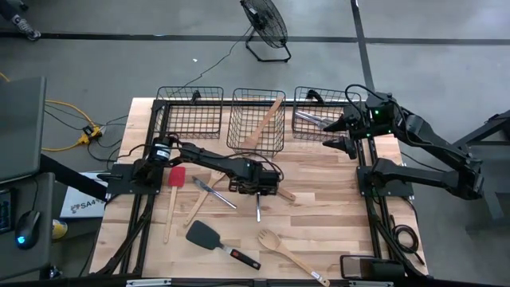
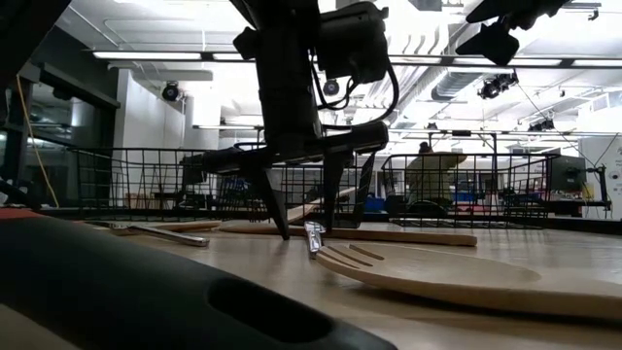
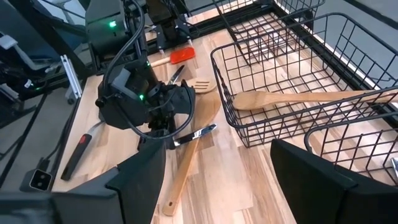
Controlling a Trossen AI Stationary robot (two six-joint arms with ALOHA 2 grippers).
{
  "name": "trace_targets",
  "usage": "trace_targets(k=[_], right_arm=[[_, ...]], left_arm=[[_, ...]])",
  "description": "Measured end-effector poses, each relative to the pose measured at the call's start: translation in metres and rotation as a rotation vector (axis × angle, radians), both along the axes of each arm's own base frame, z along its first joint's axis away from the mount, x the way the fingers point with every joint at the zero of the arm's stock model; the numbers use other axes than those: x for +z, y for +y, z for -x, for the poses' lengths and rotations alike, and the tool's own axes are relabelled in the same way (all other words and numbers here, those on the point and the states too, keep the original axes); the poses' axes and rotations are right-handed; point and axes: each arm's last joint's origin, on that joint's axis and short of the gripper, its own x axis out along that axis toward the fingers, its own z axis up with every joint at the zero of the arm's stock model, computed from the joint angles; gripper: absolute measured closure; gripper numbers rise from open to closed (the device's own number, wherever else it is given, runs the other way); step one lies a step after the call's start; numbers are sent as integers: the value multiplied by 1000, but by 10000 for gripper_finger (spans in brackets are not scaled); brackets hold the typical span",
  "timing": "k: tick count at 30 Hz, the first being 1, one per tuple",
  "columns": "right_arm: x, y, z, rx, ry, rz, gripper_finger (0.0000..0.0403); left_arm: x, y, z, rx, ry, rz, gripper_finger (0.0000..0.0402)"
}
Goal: Pick & Place Kitchen Items
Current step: Put the silver table knife into the right wire basket
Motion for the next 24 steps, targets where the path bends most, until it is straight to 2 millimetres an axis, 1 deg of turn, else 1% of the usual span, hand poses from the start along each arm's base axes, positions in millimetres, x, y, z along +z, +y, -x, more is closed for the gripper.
trace_targets(k=[11, 24], right_arm=[[-1, 0, 0, 9, 10, 8, 122], [-5, 2, 3, 31, 51, 19, 122]], left_arm=[[7, 0, -4, 1, 6, 10, 200], [8, -1, -3, 1, 15, 20, 200]])
